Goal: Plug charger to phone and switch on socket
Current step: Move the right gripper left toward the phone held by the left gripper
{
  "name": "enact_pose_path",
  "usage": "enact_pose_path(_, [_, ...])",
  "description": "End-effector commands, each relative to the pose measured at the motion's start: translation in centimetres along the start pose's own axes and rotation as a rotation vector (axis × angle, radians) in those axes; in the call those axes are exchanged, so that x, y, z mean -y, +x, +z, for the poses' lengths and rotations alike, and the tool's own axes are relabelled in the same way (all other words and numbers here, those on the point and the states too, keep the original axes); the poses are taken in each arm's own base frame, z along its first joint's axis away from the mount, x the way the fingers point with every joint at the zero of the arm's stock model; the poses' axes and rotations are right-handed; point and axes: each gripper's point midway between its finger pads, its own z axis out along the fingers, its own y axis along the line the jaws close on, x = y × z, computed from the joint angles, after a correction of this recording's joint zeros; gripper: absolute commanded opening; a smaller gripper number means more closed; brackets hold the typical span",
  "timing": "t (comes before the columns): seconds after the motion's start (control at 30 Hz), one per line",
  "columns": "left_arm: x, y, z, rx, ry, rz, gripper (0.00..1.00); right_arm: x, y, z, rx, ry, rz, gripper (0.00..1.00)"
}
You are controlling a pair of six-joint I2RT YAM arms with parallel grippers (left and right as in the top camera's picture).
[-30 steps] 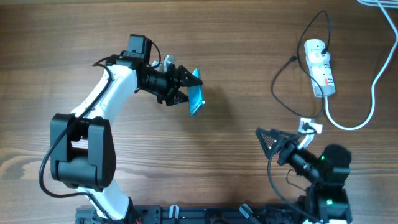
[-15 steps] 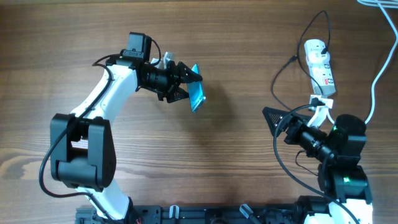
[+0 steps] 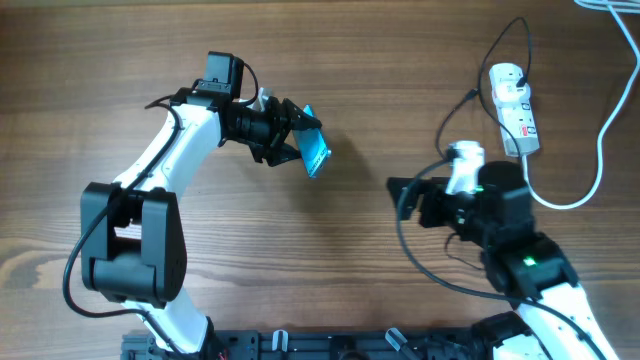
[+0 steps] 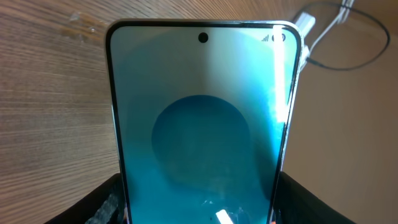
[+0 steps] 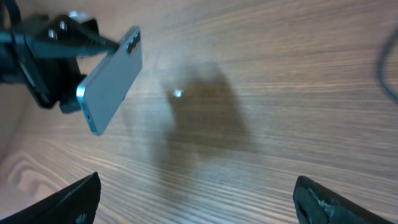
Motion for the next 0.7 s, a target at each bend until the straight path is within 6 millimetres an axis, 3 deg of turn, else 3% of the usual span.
enact_pose_path(0.0, [1.8,0.0,-1.3,0.038,0.028,-0.041,0.55,-0.4,-0.5,2.2,0.015,0.055,0.046,1.0])
enact_pose_path(0.13, [1.1,-0.8,-1.3,0.082,-0.006,-0.056,0.55,-0.8,0.6,4.5,-0.037,0.044,0.111,1.0])
enact_pose_path(0.27, [0.6,-1.4,-1.4,0.122,-0.032,-0.093,0.55,-1.3,1.3,4.9,-0.064,0.028,0.13,1.0])
enact_pose_path(0.5, [0.6,-1.7,-1.4,0.135,-0.033,-0.142,0.54,-3.1,-0.9,5.3,0.015,-0.054,0.113,1.0])
enact_pose_path(0.67, [0.3,-2.1,-1.5,0.161,-0.045,-0.183,0.54,-4.5,-1.3,6.8,0.01,-0.14,0.102,0.99])
